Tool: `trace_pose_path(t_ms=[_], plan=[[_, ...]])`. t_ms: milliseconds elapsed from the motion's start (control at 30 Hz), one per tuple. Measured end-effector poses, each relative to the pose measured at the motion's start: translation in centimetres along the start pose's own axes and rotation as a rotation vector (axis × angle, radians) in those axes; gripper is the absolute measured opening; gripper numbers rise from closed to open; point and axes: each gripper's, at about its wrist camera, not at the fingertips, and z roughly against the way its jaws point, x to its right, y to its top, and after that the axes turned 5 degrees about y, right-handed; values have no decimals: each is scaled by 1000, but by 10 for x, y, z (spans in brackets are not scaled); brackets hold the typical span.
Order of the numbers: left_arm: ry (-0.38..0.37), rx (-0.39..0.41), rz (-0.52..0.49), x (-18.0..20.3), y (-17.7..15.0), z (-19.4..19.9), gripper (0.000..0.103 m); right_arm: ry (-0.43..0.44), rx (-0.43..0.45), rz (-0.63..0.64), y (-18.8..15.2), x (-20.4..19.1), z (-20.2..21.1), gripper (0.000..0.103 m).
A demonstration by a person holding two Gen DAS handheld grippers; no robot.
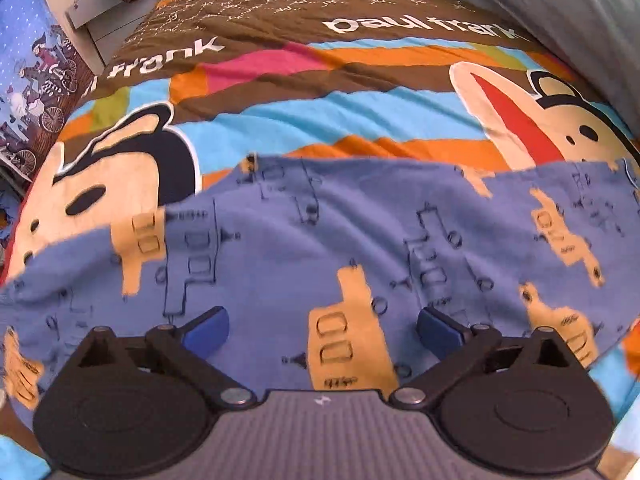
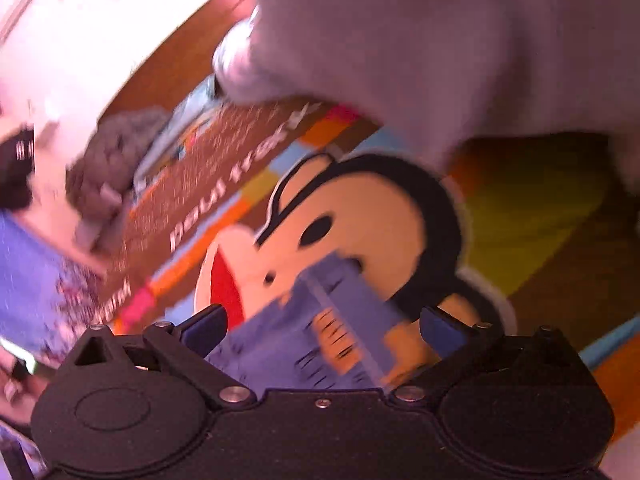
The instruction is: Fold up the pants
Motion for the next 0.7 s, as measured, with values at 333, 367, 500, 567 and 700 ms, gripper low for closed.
trace_pose_path(t_ms=[333,367,500,567,700], plan=[[-208,212,-222,161,114,2,102,185,-88,-206,-8,58,15,95],[-241,220,-272,182,122,-1,102,162,-97,-168,-11,53,16,90],[-342,230,-503,263,142,-11,99,78,-94,-24,-25,30,16,75],[-352,238,-607,293,139,-20,99,63,-103,4,-32,25,11,68],[-265,178,-731,332,129,-52,98,46,-81,-64,-33,32,7,47]])
